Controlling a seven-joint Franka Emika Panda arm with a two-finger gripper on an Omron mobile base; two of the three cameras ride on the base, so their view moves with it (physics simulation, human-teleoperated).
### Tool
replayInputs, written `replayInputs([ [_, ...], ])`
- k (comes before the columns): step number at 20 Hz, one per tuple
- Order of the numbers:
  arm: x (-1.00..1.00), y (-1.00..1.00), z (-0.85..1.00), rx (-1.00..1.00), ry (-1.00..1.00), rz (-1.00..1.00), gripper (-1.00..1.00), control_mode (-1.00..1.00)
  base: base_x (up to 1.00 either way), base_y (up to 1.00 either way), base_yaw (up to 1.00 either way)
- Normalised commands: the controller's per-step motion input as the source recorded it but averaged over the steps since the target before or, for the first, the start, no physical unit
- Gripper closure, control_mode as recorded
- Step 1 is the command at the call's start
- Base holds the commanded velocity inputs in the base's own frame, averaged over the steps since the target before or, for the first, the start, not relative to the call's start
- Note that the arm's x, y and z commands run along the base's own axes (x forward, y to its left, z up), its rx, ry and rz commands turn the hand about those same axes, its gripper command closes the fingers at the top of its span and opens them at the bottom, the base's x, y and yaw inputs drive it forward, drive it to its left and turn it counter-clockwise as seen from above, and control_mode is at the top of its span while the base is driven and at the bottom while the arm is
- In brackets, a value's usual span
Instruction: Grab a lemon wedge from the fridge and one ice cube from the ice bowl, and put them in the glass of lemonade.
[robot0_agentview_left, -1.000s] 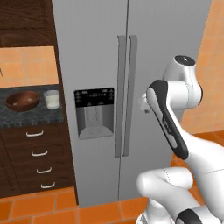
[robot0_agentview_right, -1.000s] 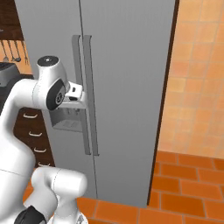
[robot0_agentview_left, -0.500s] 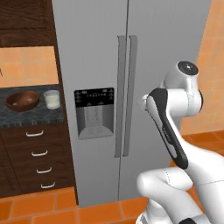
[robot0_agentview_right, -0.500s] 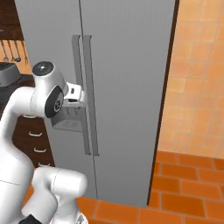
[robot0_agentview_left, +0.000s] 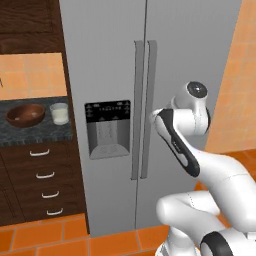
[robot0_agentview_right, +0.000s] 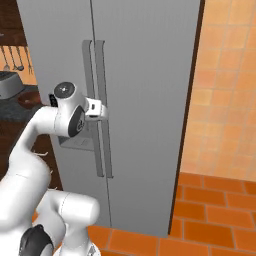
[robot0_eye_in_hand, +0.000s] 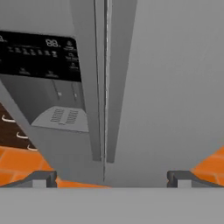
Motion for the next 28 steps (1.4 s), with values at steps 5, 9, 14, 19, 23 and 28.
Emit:
replayInputs([
  [5,0.59,0.00,-0.15,0.02,0.00,0.00,-1.00,-1.00,0.00,0.00,0.00],
  [9,0.46,0.00,-0.29,0.05,-0.08,0.01,-1.00,-1.00,0.00,0.00,0.00],
  [14,0.52,0.00,-0.21,0.03,-0.09,0.00,-1.00,-1.00,0.00,0.00,0.00],
  [19,0.40,0.00,-0.03,0.00,0.00,0.00,-1.00,-1.00,0.00,0.00,0.00],
  [23,0.25,-0.02,-0.02,0.00,-0.01,0.00,-1.00,-1.00,0.00,0.00,0.00],
  [28,0.25,-0.04,-0.01,0.00,0.00,0.00,-1.00,-1.00,0.00,0.00,0.00],
])
